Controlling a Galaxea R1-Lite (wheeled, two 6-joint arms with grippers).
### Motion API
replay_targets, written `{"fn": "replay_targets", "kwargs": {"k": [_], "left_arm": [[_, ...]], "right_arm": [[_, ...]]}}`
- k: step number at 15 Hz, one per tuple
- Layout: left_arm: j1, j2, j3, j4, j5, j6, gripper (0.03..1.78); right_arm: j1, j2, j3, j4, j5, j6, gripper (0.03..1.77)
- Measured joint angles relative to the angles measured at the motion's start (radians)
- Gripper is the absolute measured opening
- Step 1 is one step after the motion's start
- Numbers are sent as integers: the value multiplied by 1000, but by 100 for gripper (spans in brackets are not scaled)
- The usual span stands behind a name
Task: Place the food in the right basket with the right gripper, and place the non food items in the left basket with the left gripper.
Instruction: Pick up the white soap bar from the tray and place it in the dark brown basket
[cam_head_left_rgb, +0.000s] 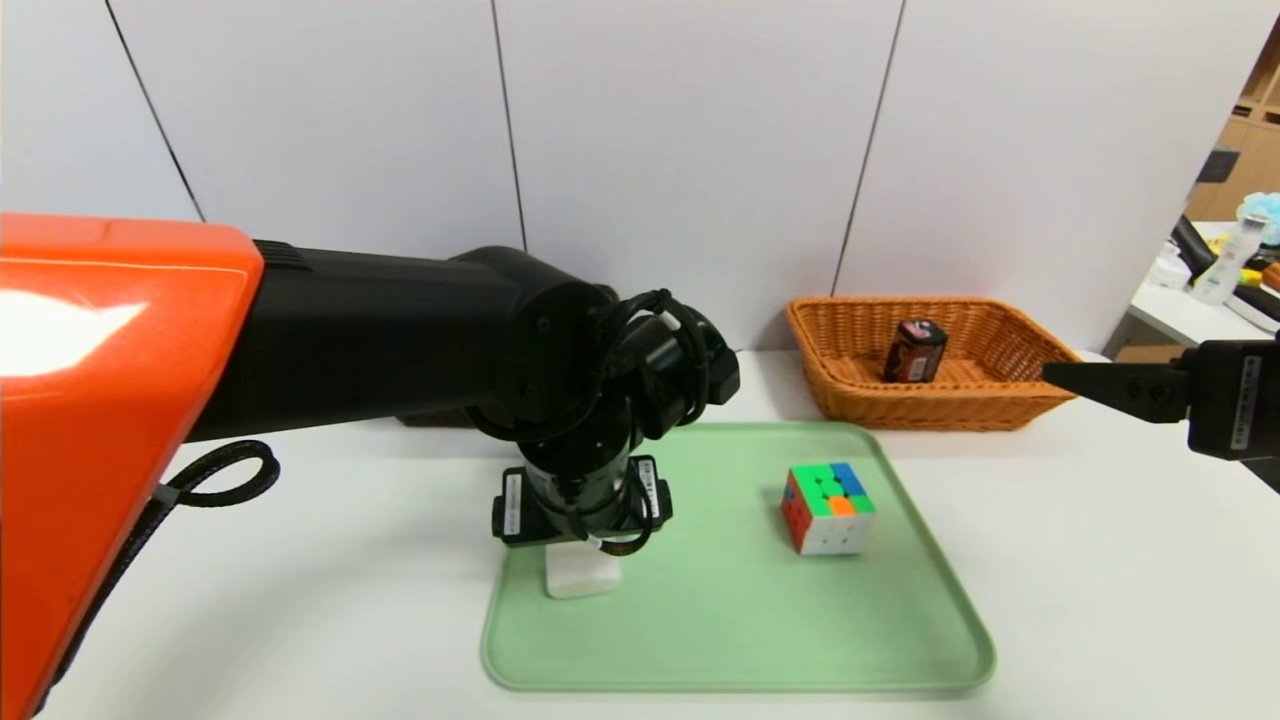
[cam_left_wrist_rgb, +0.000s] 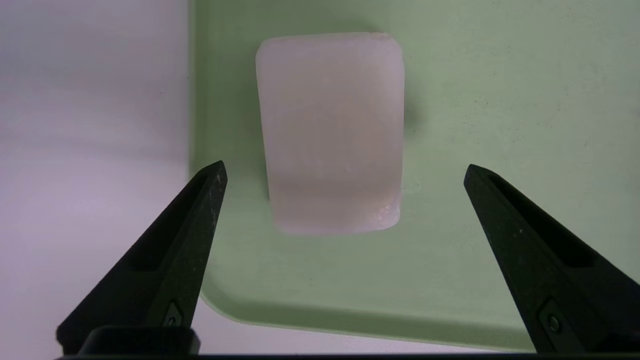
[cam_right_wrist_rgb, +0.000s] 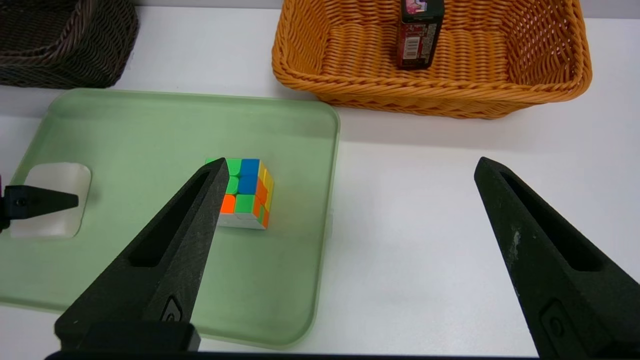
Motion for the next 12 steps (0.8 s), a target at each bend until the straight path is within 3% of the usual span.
{"fn": "replay_targets", "kwargs": {"k": [12], "left_arm": [[48, 52, -12, 14, -34, -13, 169]], "right_arm": [[0, -4, 18, -3, 2, 0, 169]]}}
